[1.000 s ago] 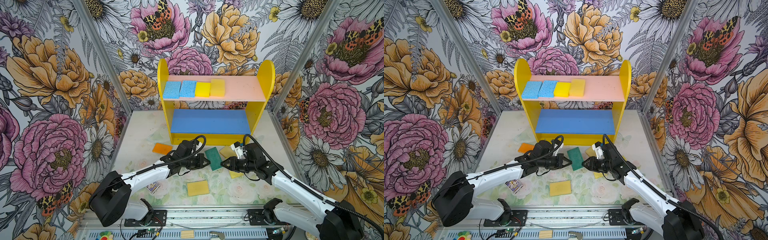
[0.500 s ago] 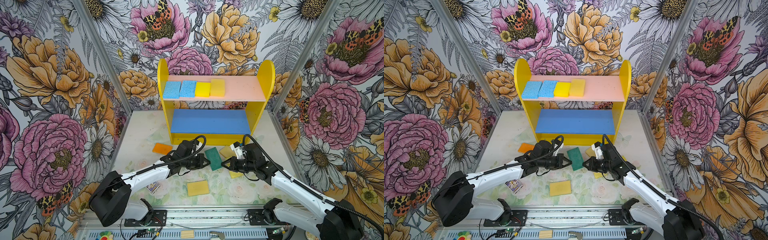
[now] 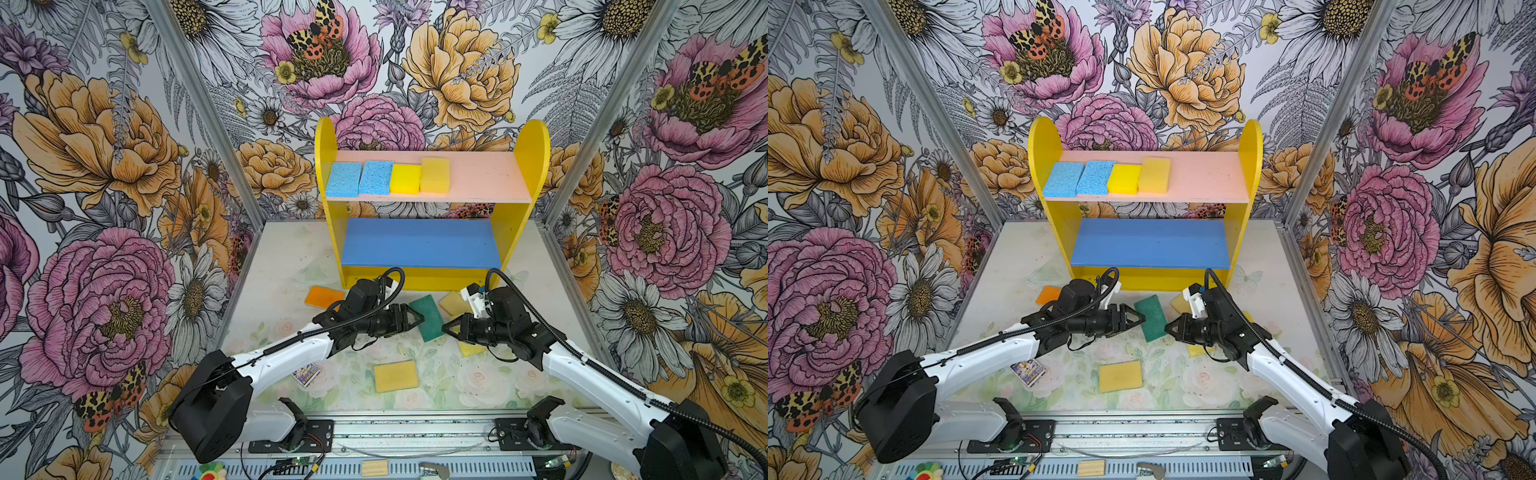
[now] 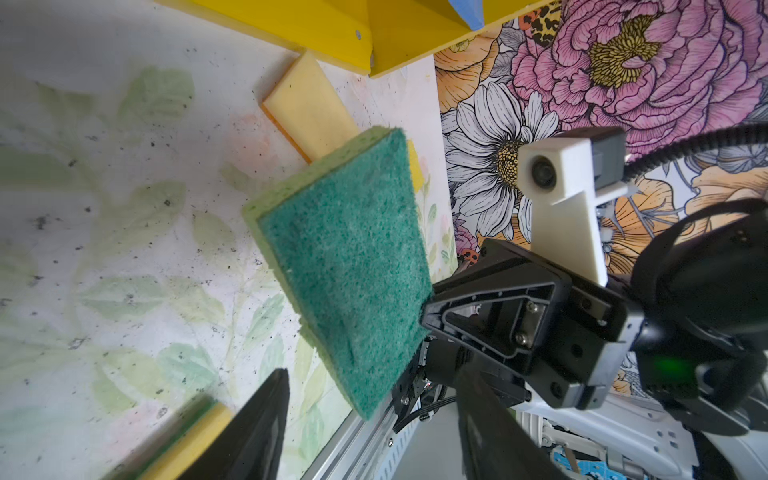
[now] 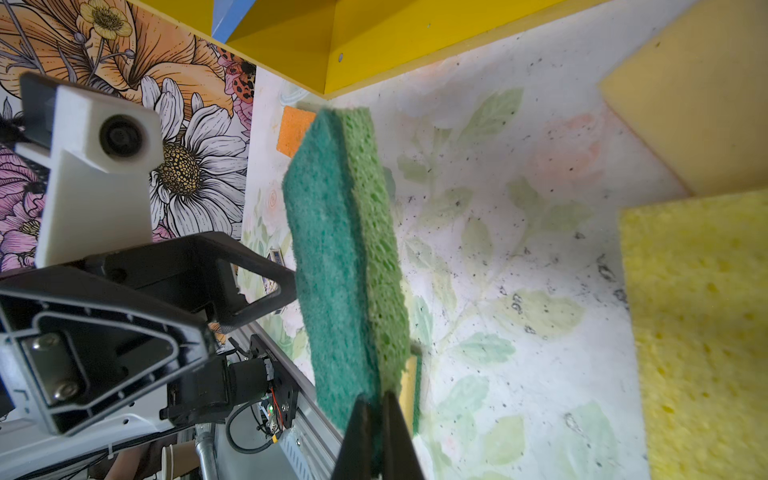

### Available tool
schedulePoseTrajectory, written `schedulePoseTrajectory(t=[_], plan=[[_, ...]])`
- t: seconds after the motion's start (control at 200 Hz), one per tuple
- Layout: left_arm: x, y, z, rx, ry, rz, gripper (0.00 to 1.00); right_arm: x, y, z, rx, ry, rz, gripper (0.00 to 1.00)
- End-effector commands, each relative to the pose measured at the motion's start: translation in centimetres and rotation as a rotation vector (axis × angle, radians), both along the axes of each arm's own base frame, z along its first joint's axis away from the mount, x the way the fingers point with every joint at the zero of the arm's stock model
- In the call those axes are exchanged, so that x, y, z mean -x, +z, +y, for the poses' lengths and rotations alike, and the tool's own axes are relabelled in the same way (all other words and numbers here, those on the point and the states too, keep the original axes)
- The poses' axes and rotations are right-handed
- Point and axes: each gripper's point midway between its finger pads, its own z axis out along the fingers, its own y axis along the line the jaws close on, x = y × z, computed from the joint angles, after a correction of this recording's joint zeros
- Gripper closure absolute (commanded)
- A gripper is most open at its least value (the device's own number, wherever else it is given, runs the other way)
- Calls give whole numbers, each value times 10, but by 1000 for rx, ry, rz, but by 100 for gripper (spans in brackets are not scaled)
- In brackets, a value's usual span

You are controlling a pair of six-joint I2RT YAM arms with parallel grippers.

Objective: Place and organize the cleaning sponges onto the shelf
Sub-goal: 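Lift the green sponge to the pink shelf with the right gripper while the left withdraws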

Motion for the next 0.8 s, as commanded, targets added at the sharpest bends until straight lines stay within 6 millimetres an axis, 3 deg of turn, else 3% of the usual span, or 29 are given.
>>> schedulePoseTrajectory(t=[0.0, 0.095, 0.2, 0.435, 0.605, 0.795], plan=[[-7, 14, 16, 36, 59, -57, 22, -3, 13, 2, -25, -13, -47, 100], [-13, 23, 40, 43, 157, -103, 12, -4, 27, 3, -50, -20, -68, 100], [-15, 28, 71, 33, 261, -137, 2, -6, 55, 5, -98, -30, -114, 100], [-6, 30, 134, 70, 459, -176, 1, -13, 145, 8, -163, -29, -260, 100], [6, 21, 152, 77, 488, -164, 1, -25, 225, 6, -151, -35, -407, 100], [15, 14, 157, 71, 490, -154, 1, -52, 292, 0, -76, -101, -531, 100]])
